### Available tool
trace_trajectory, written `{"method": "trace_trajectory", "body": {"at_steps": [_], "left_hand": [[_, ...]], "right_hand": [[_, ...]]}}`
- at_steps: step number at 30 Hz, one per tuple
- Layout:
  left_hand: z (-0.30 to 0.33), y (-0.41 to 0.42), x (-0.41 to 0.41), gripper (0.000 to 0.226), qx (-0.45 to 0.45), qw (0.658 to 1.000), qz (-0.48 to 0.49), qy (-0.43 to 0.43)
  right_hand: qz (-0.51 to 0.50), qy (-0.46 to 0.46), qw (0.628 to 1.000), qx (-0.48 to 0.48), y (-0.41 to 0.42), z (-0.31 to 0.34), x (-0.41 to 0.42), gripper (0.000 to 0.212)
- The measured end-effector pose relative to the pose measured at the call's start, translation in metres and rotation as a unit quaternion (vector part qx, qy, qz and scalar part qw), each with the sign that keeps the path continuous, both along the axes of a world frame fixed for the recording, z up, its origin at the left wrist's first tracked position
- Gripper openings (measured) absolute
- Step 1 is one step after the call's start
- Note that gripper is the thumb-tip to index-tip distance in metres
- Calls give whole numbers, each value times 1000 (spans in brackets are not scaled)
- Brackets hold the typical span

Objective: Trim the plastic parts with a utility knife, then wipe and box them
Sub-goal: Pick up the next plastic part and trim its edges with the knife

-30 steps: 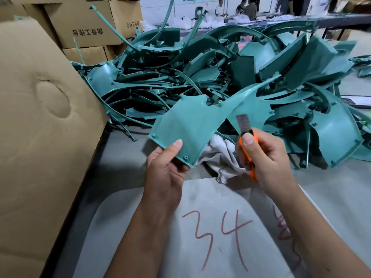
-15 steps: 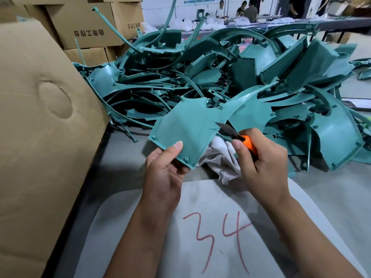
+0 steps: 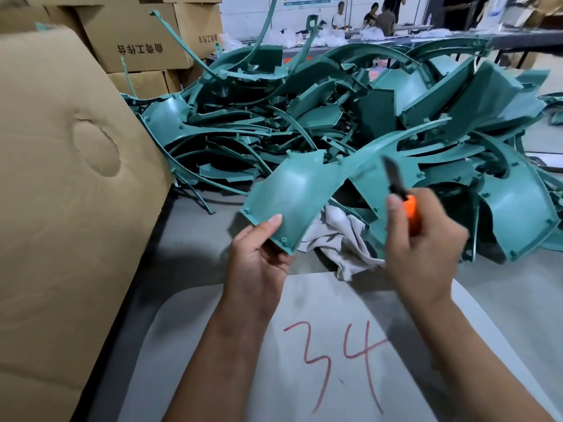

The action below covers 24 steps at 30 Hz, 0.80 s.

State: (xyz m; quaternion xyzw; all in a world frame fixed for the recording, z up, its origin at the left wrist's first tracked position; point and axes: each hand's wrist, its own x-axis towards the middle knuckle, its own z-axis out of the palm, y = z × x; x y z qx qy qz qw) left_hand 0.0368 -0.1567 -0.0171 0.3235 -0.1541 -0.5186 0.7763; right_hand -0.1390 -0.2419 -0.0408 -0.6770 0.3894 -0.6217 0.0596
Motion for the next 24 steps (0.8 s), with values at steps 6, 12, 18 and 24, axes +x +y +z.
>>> {"method": "trace_trajectory", "body": {"at_steps": [6,12,18,24], "left_hand": [[-2,1,16,29,-11,999,36,-13],[-7,0,9,30,-28,998,40,-42],[-6,-2,2,22,-24,999,20,-33],[-2,0,-1,23,-14,1000,12,-15]], "right_hand": [[11,-23,1000,-8,-2,1,-12,22],[84,59,994,-27,17,3,16,35],[124,110,986,-15,21,5,21,37],[93,129,987,-28,19,4,21,33]]}}
